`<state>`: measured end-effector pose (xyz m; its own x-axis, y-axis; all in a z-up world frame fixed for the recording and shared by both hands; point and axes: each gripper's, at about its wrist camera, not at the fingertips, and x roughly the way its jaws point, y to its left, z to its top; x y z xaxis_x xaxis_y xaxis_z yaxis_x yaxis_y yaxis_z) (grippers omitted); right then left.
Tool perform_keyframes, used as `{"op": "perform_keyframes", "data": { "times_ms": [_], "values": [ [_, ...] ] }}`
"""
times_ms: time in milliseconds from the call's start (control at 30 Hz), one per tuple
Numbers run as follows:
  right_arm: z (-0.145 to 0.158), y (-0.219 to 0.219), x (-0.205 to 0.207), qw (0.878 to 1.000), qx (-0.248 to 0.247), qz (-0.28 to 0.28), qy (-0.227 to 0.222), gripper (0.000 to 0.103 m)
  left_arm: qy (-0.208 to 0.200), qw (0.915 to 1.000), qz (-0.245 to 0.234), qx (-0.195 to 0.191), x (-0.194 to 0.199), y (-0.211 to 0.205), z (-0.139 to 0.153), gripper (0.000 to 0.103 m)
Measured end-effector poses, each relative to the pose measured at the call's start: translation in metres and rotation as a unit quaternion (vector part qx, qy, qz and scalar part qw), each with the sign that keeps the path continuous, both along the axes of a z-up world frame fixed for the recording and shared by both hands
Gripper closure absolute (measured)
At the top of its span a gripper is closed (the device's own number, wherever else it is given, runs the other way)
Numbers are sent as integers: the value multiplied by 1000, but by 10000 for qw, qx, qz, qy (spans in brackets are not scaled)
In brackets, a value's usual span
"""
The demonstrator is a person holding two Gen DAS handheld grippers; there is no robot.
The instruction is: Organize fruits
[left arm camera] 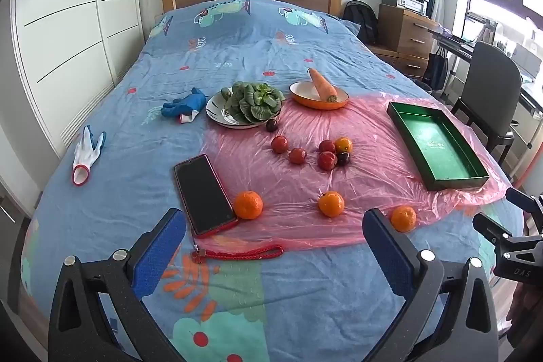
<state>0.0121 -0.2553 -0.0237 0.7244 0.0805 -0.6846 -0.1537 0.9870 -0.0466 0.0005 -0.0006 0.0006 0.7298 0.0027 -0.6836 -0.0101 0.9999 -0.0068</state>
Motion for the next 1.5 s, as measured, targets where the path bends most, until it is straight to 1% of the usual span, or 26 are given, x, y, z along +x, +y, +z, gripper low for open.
{"op": "perform_keyframes", "data": {
  "times_ms": [633, 733, 767, 833, 967, 1100, 1200, 1500],
  "values": [
    [5, 2, -1, 10000, -38, 6, -29, 0, -39, 10000, -9, 61, -2, 3, -1, 1],
    [2, 1, -1, 10000, -44, 4, -31, 0, -42, 10000, -14, 65, -2, 4, -7, 1],
    [8, 2, -1, 10000, -43, 1, -31, 0, -42, 10000, -14, 67, -2, 4, -7, 1],
    [9, 2, -1, 10000, -43, -5, -33, 0, -45, 10000, -19, 71, -2, 4, -7, 1],
    [7, 0, -1, 10000, -32, -27, -47, 0, -46, 9999, -16, 115, -1, 5, -5, 1],
    [8, -3, -1, 10000, 16, -64, -57, 0, -54, 9998, -67, 167, -1, 3, -7, 1],
    [4, -3, -2, 9999, 19, -98, -68, 0, -7, 9997, -107, 209, 0, 0, -10, 1],
    [4, -5, -2, 9999, 52, -118, -67, 0, 6, 9997, -28, 247, -1, 0, -15, 1]
  ]
}}
